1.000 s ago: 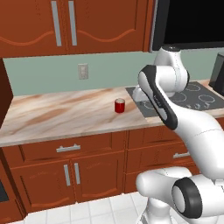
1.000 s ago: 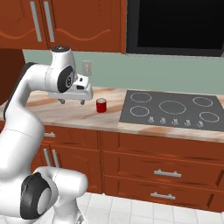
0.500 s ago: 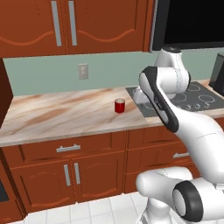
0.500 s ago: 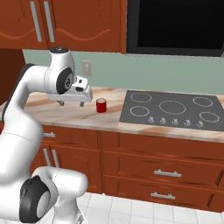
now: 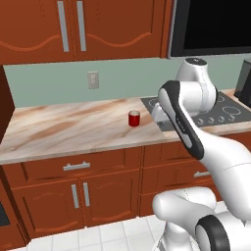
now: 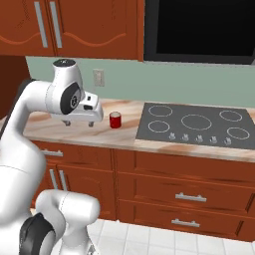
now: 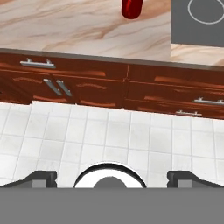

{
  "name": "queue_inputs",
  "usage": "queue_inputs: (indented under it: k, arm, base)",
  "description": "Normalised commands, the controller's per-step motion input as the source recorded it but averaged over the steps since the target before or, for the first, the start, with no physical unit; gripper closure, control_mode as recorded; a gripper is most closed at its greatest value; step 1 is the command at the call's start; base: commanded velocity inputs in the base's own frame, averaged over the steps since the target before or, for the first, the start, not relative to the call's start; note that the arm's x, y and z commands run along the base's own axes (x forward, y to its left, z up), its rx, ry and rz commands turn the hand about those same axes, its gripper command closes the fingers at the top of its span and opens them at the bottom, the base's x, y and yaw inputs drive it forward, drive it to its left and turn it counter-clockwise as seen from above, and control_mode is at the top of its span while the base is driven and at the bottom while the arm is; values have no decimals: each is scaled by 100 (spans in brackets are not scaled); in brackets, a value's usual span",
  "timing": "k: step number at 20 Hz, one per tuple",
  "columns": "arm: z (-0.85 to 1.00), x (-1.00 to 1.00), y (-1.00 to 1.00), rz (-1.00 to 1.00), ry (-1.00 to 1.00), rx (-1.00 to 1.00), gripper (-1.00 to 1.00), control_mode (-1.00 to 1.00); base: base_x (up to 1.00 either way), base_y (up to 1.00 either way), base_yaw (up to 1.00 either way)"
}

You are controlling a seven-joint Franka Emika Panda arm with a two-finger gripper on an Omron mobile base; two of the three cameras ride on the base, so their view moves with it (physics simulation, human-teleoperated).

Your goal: Pick the mug on the counter and place it in the cabinet with the handle facing the right, like the mugs already inside.

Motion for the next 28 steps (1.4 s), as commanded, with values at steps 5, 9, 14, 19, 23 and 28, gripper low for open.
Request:
queue_inputs:
  k: [5, 9, 14, 19, 23, 28]
  arm:
    - [-5, 2, 0, 0, 0, 0, -100, -100]
    - [-3, 17, 0, -1, 0, 0, -100, -100]
    - [-11, 14, 0, 0, 0, 0, -100, -100]
    - [-16, 3, 0, 0, -1, 0, -100, -100]
    - [-16, 3, 0, 0, -2, 0, -100, -100]
    - [-12, 17, 0, 0, 0, 0, -100, -100]
  base:
    - [0, 0, 0]
    - [0, 0, 0]
    - [0, 0, 0]
    - [0, 0, 0]
    - [0, 0, 0]
    - [0, 0, 0]
